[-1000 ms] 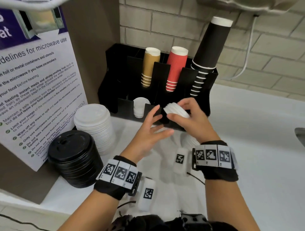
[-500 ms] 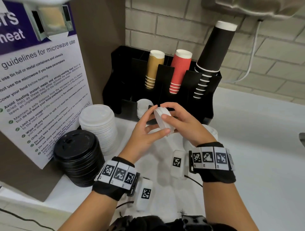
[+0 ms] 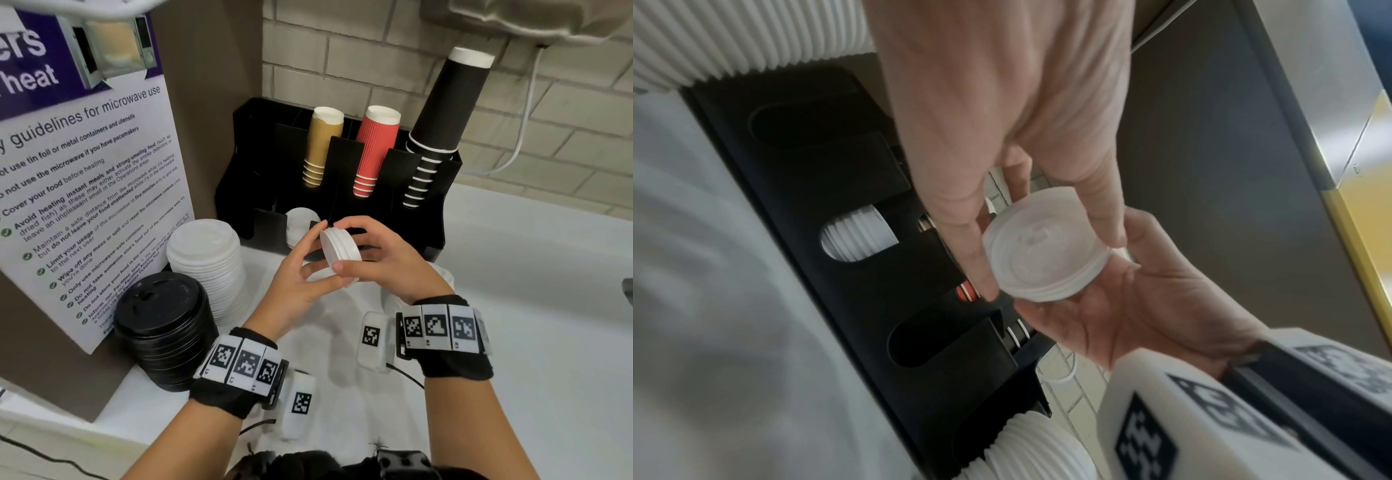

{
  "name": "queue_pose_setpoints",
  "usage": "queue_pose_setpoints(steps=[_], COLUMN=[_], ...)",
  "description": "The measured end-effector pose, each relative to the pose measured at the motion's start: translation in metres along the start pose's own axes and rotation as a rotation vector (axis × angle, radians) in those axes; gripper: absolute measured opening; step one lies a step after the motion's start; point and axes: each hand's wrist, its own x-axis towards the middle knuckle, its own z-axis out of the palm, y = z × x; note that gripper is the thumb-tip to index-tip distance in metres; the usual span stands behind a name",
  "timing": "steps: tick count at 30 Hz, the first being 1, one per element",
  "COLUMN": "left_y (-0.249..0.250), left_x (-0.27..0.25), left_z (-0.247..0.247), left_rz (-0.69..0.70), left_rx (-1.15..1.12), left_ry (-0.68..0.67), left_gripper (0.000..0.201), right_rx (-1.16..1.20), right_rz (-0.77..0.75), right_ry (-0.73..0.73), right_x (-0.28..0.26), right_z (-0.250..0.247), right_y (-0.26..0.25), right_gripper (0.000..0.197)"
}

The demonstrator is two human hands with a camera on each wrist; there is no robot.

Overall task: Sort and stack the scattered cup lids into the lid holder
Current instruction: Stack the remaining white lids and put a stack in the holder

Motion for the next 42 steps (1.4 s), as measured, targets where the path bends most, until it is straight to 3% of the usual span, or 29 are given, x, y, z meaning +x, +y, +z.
queue_pose_setpoints(steps=[4, 7, 9, 15, 21, 37, 40, 42], left_y=[-0.003, -0.007, -0.012, -0.015, -0.015, -0.010, -0.009, -0.008], left_x=[0.002, 0.004, 0.005, 0.007, 0.010, 0.010, 0.010, 0.010], left_z=[-0.002, -0.005, -0.007, -0.010, -0.015, -0.015, -0.015, -0.015], left_rz=[-0.041, -0.170, -0.244, -0.372, -0.395, -0.389, -0.383, -0.375], left_rx=[-0.079, -0.083, -0.042, -0.031, -0.024, 0.005, 0.001, -0.001], left_ry=[0.102, 0.215, 0.237, 0.205, 0.224, 0.203, 0.203, 0.208], left_gripper=[0.078, 0.040, 0.024, 0.009, 0.009, 0.014, 0.016, 0.015], right_rx=[-0.001, -0.115, -0.255, -0.754, -1.104, -1.221, -0.995, -0.760], right_rz=[-0.027, -0.126, -0.164, 0.028, 0.042, 0.034, 0.007, -0.038], right_ry=[0.066, 0.228, 0.263, 0.108, 0.025, -0.015, 0.043, 0.185], right_x=[0.025, 0.063, 0.092, 0.149, 0.163, 0.156, 0.142, 0.123], right_z=[-0.004, -0.006, -0.002, 0.028, 0.048, 0.049, 0.042, 0.028], right_y=[-0.007, -0.013, -0.014, 0.004, 0.026, 0.030, 0.019, 0.011], right_gripper=[0.051, 0.057, 0.062, 0.071, 0.072, 0.078, 0.076, 0.067])
